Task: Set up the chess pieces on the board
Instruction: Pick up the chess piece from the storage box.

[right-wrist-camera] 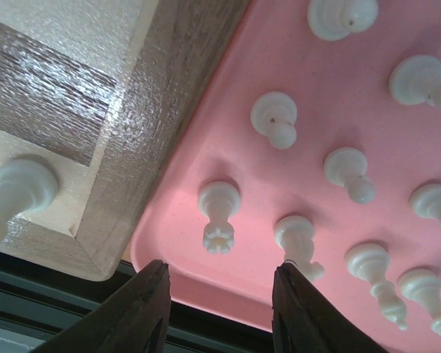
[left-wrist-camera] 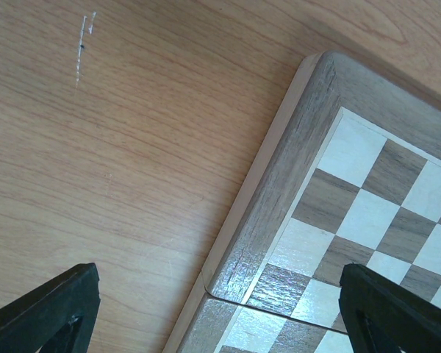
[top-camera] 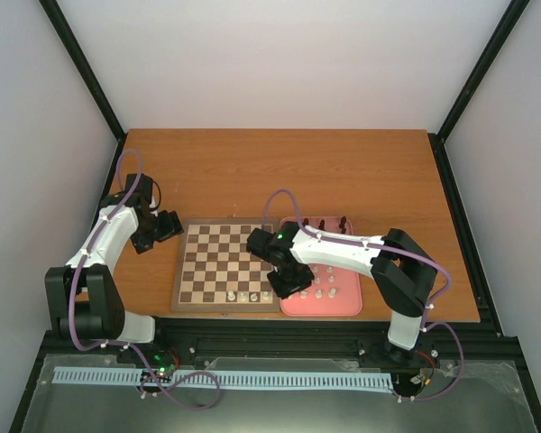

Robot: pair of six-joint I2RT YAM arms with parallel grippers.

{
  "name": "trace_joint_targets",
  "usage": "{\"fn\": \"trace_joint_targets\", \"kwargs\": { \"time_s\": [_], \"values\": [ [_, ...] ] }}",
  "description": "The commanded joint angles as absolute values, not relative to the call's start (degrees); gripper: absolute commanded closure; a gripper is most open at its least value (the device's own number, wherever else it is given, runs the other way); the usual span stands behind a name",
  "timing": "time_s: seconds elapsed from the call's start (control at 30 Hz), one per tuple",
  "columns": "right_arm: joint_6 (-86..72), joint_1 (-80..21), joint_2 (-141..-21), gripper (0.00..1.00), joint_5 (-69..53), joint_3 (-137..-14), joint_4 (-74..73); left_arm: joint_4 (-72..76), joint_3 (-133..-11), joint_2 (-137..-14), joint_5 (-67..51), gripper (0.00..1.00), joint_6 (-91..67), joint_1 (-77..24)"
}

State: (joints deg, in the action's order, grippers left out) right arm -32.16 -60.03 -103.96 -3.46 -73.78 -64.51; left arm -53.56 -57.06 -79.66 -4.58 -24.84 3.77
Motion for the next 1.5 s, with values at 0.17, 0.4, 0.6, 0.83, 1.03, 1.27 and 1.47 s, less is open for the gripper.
{"fn": "trace_joint_targets", "kwargs": {
  "time_s": [0.17,0.4,0.6,0.83,1.03,1.27,1.47],
  "values": [
    [-30.98,-59.17,-104.54,0.62,-2.72,-72.94,-62.14,-53.0,-58.18,-79.88,-4.84,0.0,-23.95,3.96],
    [-30.35,-58.49,-105.52,0.66,-3.19,-72.6,-61.21,-52.83,-58.18,-80.35,-4.77,0.0,-23.93,3.96],
    [-29.84,-58.21,-106.31,0.69,-3.7,-72.22,-60.41,-52.85,-58.18,-80.45,-4.6,0.0,-23.82,3.96],
    [-29.53,-58.09,-106.81,0.71,-4.81,-71.46,-59.48,-52.92,-58.1,-80.5,-4.41,0.0,-23.81,3.94],
    [-29.36,-58.01,-107.2,0.76,-5.57,-71.0,-58.78,-52.93,-58.1,-80.59,-4.39,0.0,-23.75,3.96],
    [-29.27,-58.01,-107.06,0.88,-5.71,-70.88,-58.93,-53.0,-58.01,-80.41,-4.46,0.0,-23.74,3.96],
    [-29.52,-58.01,-105.08,0.89,-4.65,-72.99,-62.41,-53.09,-58.1,-80.0,-4.59,0.0,-23.82,3.96]
  ]
}}
